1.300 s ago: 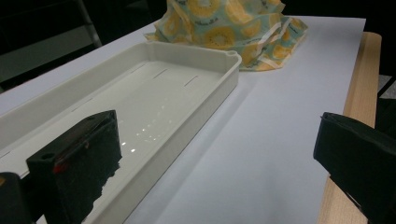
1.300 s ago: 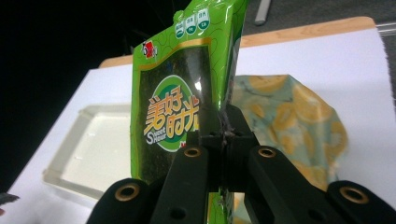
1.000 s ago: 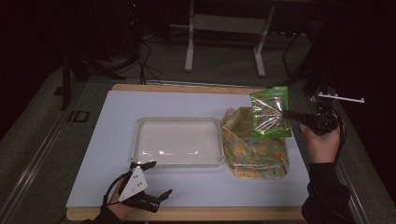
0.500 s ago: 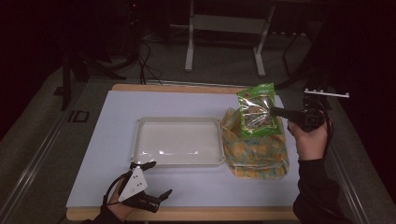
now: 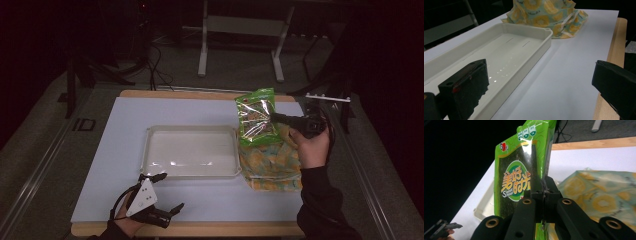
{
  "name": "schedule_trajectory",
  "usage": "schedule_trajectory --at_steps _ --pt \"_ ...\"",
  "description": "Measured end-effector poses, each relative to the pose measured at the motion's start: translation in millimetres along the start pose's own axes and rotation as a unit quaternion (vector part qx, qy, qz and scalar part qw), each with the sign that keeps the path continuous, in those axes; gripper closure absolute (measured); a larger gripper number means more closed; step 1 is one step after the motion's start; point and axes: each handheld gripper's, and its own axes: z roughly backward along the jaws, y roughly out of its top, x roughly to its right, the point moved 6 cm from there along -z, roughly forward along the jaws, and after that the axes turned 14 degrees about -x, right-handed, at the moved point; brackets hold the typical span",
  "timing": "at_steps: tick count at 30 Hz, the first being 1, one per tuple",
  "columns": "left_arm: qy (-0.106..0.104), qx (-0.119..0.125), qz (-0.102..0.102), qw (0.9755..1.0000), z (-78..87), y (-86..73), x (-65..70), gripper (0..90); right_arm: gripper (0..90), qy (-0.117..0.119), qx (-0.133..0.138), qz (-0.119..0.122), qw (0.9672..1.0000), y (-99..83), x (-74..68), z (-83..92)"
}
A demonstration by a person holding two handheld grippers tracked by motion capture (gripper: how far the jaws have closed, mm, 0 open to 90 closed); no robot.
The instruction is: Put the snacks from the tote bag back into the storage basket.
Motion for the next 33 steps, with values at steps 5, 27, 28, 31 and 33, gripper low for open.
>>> schedule_trajectory --at_steps 5,27,28,31,33 --pt "0.0 -0.001 -0.001 1.0 0.1 0.0 0.0 1.3 89.0 0.011 -0.005 0.0 0.9999 -0.3 -8.5 -15.7" --pt "0.001 -0.002 -0.005 1.0 0.4 -0.2 0.4 1.3 89.0 0.042 0.004 -0.014 0.999 -5.5 -33.9 -61.1" --pt "0.002 -0.003 -0.006 1.0 0.4 -0.2 0.5 1.3 88.9 0.042 0.003 -0.013 0.999 -6.1 -35.1 -62.6" --pt "0.001 -0.001 -0.005 1.0 0.6 0.1 0.7 1.3 88.9 0.047 0.006 -0.017 0.9987 -8.0 -39.0 -67.6" --pt "0.001 -0.001 -0.005 1.0 0.7 0.0 0.6 1.3 88.9 0.05 0.01 -0.019 0.9985 -9.1 -41.4 -71.4"
